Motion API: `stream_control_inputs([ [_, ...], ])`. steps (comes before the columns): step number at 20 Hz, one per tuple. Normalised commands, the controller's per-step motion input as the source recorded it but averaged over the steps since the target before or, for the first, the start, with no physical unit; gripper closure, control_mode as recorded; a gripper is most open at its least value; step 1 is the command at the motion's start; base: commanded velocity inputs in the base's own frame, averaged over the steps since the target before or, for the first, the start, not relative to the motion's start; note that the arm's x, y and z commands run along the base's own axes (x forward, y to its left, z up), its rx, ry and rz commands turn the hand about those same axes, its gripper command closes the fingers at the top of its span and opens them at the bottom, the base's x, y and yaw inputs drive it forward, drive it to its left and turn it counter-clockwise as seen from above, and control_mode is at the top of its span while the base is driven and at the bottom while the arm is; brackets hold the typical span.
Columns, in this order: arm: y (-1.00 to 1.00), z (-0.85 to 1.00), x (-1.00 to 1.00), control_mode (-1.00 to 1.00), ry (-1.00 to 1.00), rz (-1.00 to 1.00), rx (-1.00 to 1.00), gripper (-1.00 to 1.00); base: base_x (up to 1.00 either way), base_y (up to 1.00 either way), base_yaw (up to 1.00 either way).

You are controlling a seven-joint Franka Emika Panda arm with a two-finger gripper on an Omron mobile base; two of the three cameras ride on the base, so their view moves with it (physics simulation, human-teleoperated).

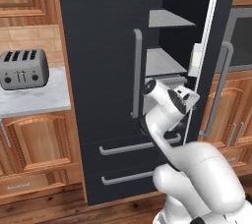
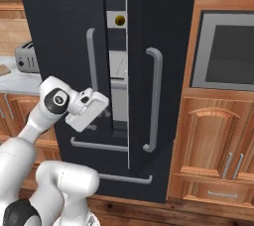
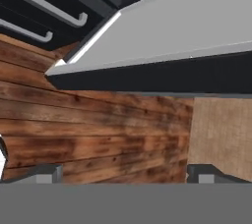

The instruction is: Retrieve a lemon from the fridge and place it on the cutting board with the fish.

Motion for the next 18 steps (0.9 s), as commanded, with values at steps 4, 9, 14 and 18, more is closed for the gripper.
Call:
stream_control_inputs([
  [4,0.01,-0.11,0.62,-1.00,0.02,0.03,-0.02,-1.00,0.00,0.00,0.00],
  [9,-0.08,-0.05,0.35,-1.00,0.02,0.07,0.00,-1.00,0.00,0.00,0.00],
  [14,-0.20,-0.14,0.29,-1.00,0.03,0.07,0.00,-1.00,0.00,0.00,0.00],
  [18,-0.10,-0.30,0.35,-1.00,0.02,0.08,0.00,-1.00,0.00,0.00,0.00],
])
